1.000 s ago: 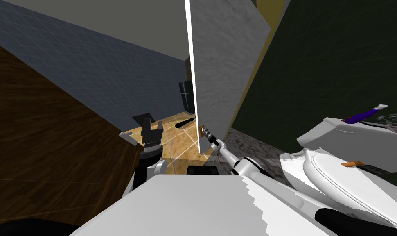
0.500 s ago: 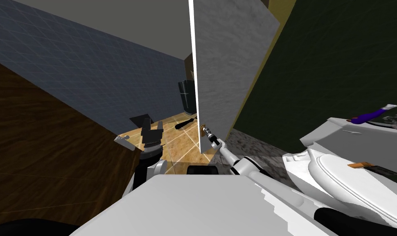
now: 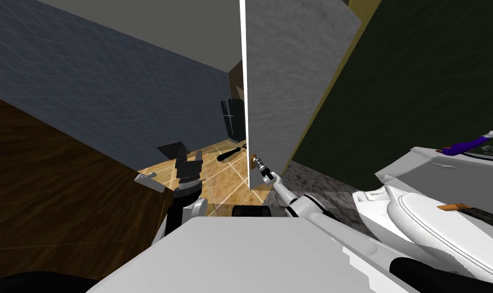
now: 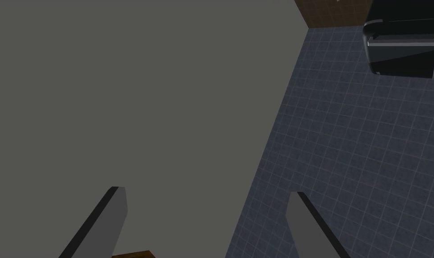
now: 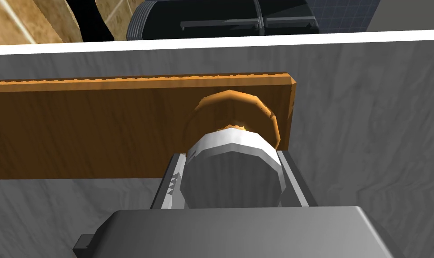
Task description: Push the door open
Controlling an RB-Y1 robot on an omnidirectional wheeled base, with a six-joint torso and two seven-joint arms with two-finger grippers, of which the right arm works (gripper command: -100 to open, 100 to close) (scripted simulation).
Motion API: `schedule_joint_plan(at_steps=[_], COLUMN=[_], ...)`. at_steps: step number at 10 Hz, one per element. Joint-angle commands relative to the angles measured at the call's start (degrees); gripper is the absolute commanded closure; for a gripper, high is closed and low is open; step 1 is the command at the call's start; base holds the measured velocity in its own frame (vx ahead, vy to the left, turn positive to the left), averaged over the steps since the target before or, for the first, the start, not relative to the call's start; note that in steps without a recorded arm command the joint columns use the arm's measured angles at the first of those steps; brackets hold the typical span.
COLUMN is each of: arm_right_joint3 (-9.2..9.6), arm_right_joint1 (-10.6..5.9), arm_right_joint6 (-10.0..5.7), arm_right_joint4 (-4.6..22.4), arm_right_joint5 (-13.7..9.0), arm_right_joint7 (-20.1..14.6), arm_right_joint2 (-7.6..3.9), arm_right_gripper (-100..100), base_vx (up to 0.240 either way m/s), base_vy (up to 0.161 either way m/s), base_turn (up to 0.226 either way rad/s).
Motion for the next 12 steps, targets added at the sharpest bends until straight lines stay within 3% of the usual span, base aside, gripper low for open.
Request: schedule_joint_plan(at_steps=[1,8,9,12], arm_right_joint3=[-1.98,-6.04,-5.73,-7.39], arm_right_joint1=[0.37,0.35,0.77,0.7], arm_right_joint6=[0.69,1.34,1.66,1.61], arm_right_joint4=[-0.5,0.4,0.0,0.2], arm_right_joint5=[-0.4,-1.3,-1.2,-1.7], arm_right_joint7=[1.0,3.6,3.6,4.3], arm_right_joint2=[-0.53,-0.11,-0.01,-0.45], arm_right_gripper=[100,100,100,100], base_vx=[0.04,0.111,0.06,0.123], base_vy=[0.103,0.161,0.07,0.077], base_turn=[-0.017,-0.055,-0.034,-0.036])
